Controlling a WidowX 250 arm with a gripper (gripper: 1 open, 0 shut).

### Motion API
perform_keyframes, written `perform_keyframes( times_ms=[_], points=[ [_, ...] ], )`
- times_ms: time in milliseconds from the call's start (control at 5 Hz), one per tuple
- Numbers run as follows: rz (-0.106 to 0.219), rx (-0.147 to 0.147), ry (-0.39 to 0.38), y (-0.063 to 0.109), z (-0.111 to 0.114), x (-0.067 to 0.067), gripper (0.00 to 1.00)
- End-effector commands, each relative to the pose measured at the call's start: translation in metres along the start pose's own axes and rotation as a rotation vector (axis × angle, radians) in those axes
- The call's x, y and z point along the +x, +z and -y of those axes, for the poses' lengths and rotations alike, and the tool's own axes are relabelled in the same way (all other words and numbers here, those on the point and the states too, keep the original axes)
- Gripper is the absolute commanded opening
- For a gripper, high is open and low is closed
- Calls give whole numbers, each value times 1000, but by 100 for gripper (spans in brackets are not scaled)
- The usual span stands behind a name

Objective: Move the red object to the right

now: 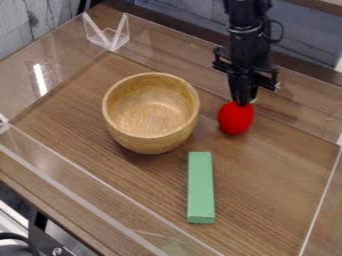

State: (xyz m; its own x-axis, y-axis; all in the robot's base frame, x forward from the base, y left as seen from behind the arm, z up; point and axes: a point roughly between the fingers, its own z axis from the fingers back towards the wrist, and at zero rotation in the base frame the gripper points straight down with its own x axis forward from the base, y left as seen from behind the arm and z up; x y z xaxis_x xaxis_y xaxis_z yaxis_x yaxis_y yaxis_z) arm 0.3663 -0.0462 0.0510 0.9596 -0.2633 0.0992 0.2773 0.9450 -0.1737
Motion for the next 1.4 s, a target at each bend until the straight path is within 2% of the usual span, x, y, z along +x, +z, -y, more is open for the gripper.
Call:
perform_keyframes(
  times_ms=[0, 200, 600, 800, 1000, 1200],
  points=[
    [79, 17, -2, 25, 21, -2, 0],
    [96, 16, 9, 29, 41, -13, 0],
    [112, 9, 51, 19, 77, -34, 0],
    [111, 3, 63, 14, 81, -39, 0],
    [110, 0, 72, 9, 83, -43, 100],
    [113, 1, 84, 5, 85, -46, 100]
  ],
)
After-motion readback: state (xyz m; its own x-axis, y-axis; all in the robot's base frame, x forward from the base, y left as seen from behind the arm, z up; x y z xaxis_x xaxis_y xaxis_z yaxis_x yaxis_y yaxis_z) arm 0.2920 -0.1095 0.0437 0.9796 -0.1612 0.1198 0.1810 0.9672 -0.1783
